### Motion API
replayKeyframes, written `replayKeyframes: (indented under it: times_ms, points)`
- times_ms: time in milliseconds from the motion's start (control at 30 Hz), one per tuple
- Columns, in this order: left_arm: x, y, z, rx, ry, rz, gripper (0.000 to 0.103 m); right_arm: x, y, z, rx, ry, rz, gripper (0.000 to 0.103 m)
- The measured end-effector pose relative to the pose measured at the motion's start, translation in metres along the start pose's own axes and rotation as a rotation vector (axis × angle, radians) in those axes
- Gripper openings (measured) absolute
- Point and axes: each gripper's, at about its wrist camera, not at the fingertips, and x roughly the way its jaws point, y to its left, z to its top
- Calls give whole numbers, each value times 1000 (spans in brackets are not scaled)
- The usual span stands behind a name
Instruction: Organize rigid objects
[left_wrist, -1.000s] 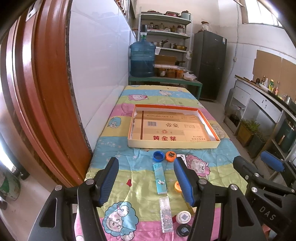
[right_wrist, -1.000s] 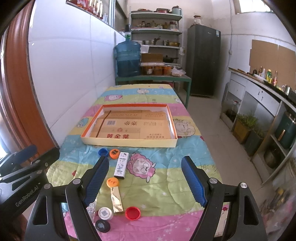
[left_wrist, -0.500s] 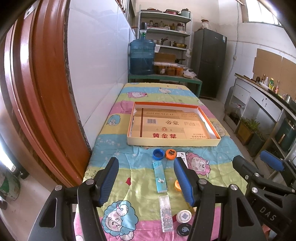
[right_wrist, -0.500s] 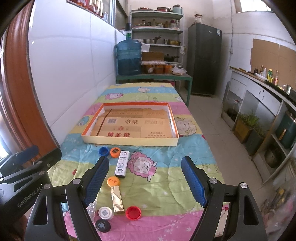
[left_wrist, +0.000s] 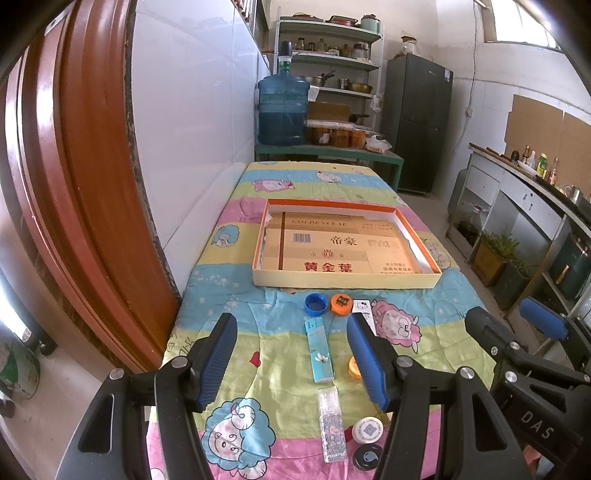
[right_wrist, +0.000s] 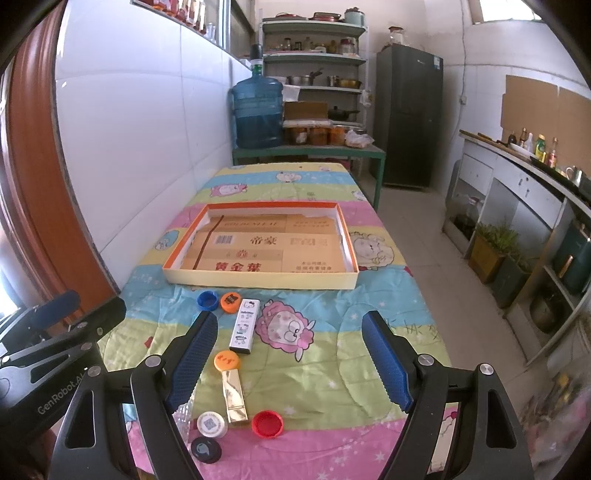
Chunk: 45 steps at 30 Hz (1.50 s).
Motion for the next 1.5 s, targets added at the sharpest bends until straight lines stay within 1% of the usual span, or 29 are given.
replayKeyframes:
  times_ms: [767, 1200, 1367, 1500]
  points:
    - [4, 2, -3, -2, 10, -6, 62, 4, 2, -1, 0, 6, 2, 82]
    - [15, 8, -2, -14, 40, -11, 62, 14, 2, -5, 0, 32, 9, 82]
    - [18, 12, -8, -13, 47, -22, 62, 18, -1, -10, -4, 44, 12, 82]
    - [24, 16, -21, -1, 65, -42, 62, 24, -5, -24, -7, 73, 19, 82]
